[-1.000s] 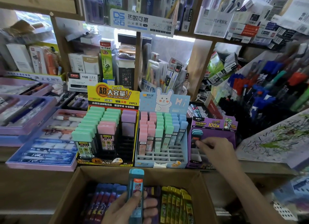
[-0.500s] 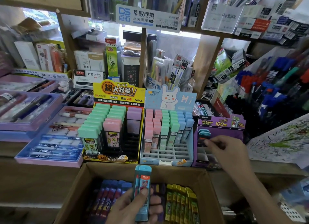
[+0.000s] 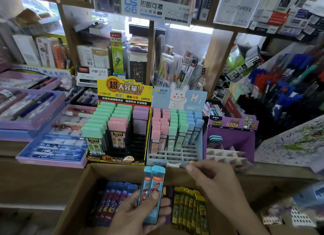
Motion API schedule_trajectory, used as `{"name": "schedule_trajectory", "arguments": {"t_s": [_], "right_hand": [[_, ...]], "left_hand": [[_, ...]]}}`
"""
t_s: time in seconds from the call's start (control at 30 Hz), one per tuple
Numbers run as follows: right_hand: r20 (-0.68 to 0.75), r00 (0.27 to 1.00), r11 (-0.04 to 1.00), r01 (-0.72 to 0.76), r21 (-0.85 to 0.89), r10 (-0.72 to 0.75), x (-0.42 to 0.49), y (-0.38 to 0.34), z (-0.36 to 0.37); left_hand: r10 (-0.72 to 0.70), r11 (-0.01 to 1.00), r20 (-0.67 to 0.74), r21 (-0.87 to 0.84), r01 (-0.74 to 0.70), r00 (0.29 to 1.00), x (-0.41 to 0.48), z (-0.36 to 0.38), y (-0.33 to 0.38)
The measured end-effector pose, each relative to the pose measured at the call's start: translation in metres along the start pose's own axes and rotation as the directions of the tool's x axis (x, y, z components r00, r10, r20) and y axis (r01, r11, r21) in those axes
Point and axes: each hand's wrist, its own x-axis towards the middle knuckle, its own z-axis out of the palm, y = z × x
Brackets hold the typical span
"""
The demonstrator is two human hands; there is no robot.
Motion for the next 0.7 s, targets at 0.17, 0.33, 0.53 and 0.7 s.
{"name": "schedule_trajectory", "arguments": {"t_s": [0.17,0.33,0.53,0.7], "right_hand": [[0.287,0.950,0.970,-0.174,0.171,0.120,-0.009,-0.008,0.031],[0.374,0.914,0.949,-0.243,0.203,0.154,-0.011,-0.008,0.045],[0.350,0.921,0.936,-0.264,0.234,0.172,-0.012,-0.005,0.045],[0.260,0.953,0.907,-0.241,0.346,0.154,-0.008,-0.003,0.020]], "left_hand": [[0.010,1.000,-0.014,0.014,-0.010,1.000,-0.001,0.000,-0.001],[0.008,1.000,-0.014,-0.008,-0.008,1.000,-0.001,-0.001,-0.003],[0.011,0.999,-0.053,-0.042,-0.013,0.999,0.002,-0.002,-0.003],[0.018,0.992,-0.090,-0.120,-0.028,0.996,0.000,-0.001,0.003]]}}
